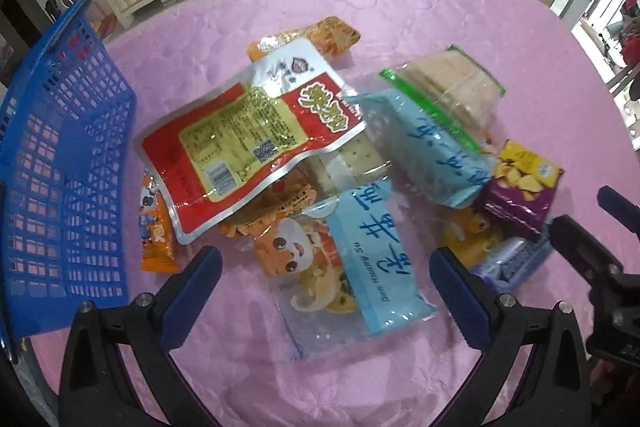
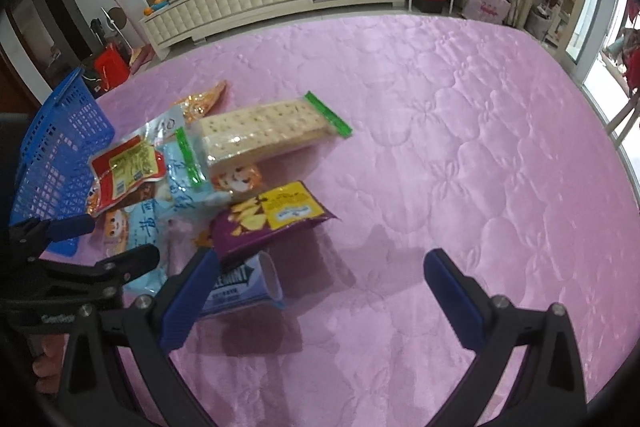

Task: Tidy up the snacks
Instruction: 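Lower the left tool onto the clear cartoon-face snack bag, then close the left tool on the cartoon-face bag while the right tool grasps a blue bag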

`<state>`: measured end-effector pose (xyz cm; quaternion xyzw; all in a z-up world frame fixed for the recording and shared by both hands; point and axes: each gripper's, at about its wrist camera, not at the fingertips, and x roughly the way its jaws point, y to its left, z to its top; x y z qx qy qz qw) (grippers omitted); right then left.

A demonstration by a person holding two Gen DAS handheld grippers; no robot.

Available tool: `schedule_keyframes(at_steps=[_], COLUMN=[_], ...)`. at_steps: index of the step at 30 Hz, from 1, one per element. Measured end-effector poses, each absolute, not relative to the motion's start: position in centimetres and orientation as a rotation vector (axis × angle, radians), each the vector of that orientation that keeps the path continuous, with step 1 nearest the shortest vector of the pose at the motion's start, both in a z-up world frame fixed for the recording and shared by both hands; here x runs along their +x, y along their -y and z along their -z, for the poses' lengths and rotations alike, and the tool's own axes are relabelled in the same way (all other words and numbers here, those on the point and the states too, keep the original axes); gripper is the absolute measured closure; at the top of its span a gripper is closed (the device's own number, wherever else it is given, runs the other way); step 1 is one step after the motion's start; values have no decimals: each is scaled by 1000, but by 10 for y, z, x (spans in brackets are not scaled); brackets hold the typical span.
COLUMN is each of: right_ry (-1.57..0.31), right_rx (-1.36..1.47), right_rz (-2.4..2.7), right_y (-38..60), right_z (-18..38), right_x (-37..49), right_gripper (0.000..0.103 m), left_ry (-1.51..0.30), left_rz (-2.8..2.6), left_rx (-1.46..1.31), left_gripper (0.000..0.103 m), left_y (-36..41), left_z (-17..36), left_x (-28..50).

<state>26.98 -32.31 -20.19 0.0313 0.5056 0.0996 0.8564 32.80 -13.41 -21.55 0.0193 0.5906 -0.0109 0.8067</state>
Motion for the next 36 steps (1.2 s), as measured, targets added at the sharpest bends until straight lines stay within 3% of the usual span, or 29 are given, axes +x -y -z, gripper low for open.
schedule_keyframes(at_steps=[6,9,13,22,32,36], right_ry=[-1082,-1090,-1096,-1082,-1013,-1101], right_rx=[77,78,69,-21,-14,25], right_rz=[-199,-196,-195,-189,-318,-411], right_y=[330,332,331,323,302,285], right_z=[208,209,208,198,161,165], right_x=[271,269,268,261,277,298], right_gripper=[0,0,0,0,0,0], left_ry=[-1295,-1289,-1326,-1278,-1106,-1078], left_rz=[43,11,79,90,75,70], left_rx=[12,46,-70,-72,-91,-101], left_gripper=[2,12,34,39,39,39], left_y=[137,138,129,117,95,92], left_z=[234,243,255,256,202,186], left_x=[339,344,350,332,308,310])
